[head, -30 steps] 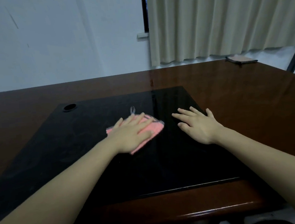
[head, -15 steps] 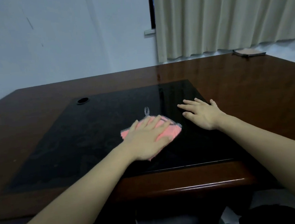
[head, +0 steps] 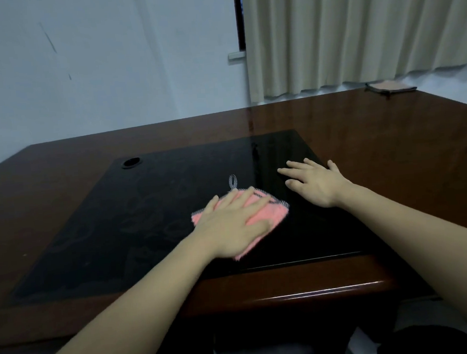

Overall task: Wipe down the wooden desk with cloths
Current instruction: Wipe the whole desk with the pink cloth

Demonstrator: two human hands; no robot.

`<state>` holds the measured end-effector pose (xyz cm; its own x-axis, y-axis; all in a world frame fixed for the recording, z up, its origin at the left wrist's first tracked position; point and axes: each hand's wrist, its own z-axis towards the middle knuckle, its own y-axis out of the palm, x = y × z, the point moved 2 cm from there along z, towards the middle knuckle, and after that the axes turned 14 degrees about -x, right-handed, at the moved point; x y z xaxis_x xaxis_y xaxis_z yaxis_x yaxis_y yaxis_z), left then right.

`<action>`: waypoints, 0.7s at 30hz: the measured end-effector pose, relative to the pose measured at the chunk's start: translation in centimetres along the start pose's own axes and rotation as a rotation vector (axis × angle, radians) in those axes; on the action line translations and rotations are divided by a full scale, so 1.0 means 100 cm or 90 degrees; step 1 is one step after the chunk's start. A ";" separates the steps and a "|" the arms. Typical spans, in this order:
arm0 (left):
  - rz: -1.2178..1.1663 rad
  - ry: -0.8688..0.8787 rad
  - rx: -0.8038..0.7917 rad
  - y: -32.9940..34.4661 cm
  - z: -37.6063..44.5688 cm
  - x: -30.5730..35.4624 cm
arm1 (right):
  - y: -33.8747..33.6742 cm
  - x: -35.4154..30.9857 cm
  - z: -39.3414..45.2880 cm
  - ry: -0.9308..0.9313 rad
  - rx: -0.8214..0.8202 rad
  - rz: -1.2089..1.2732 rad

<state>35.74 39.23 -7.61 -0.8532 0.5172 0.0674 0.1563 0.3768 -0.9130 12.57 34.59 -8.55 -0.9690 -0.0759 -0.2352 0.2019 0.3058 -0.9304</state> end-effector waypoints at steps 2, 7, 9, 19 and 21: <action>-0.027 -0.039 0.010 -0.008 0.018 0.000 | 0.001 0.000 -0.001 0.002 0.002 0.001; -0.038 -0.049 0.021 -0.005 0.016 0.010 | 0.001 -0.001 -0.001 -0.001 0.004 0.000; -0.023 -0.015 0.016 0.003 -0.002 0.017 | 0.001 -0.001 0.000 -0.001 0.003 -0.004; 0.015 0.112 -0.024 0.033 -0.065 0.030 | -0.001 -0.004 -0.006 0.000 -0.006 -0.015; 0.016 0.094 -0.035 0.025 -0.053 0.019 | -0.001 -0.004 -0.006 0.000 -0.008 -0.016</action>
<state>37.16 45.25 -7.56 -0.7664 0.6335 0.1065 0.2073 0.4008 -0.8924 12.86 35.22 -8.20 -0.9739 -0.0835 -0.2112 0.1752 0.3156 -0.9326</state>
